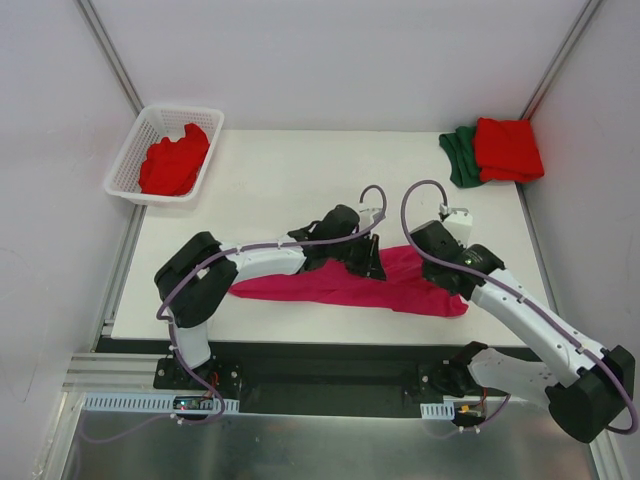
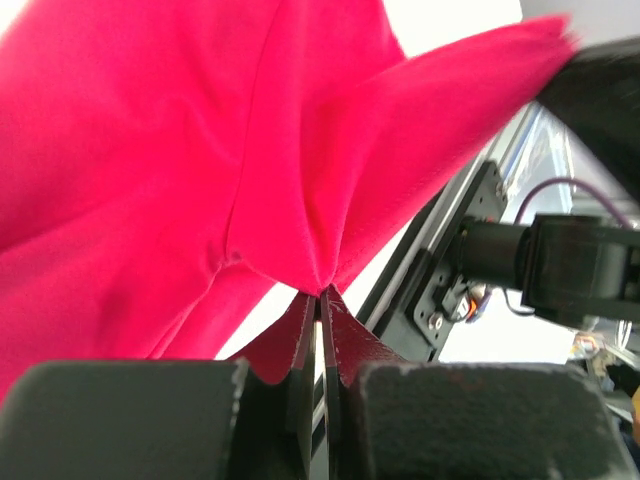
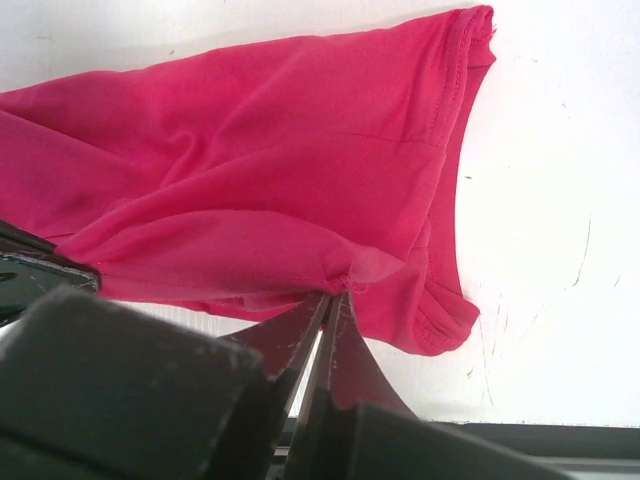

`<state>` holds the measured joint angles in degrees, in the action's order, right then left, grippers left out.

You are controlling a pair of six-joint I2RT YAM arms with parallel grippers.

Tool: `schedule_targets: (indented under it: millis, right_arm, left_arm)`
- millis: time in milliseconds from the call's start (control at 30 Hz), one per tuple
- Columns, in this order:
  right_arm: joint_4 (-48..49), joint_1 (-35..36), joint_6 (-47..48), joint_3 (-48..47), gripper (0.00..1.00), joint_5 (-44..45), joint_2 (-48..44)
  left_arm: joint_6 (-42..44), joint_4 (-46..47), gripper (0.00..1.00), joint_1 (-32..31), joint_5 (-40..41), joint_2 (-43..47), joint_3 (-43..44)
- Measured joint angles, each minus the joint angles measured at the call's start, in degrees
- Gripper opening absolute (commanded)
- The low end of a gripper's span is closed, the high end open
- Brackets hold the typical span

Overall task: Fold and stack the t-shirts
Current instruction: Fold the other side of the tshirt into a rectangle

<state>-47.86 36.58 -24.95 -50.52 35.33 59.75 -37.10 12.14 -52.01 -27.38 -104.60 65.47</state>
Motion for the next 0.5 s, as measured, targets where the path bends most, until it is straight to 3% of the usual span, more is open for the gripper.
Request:
schedule_targets:
  millis: [500]
  right_arm:
    - [-0.7,-0.8,1.2,0.0,0.01,-1.3,0.9]
  left_arm:
    - [-0.9,0.5,0.00,0.0,-2.3,0.1,-2.0]
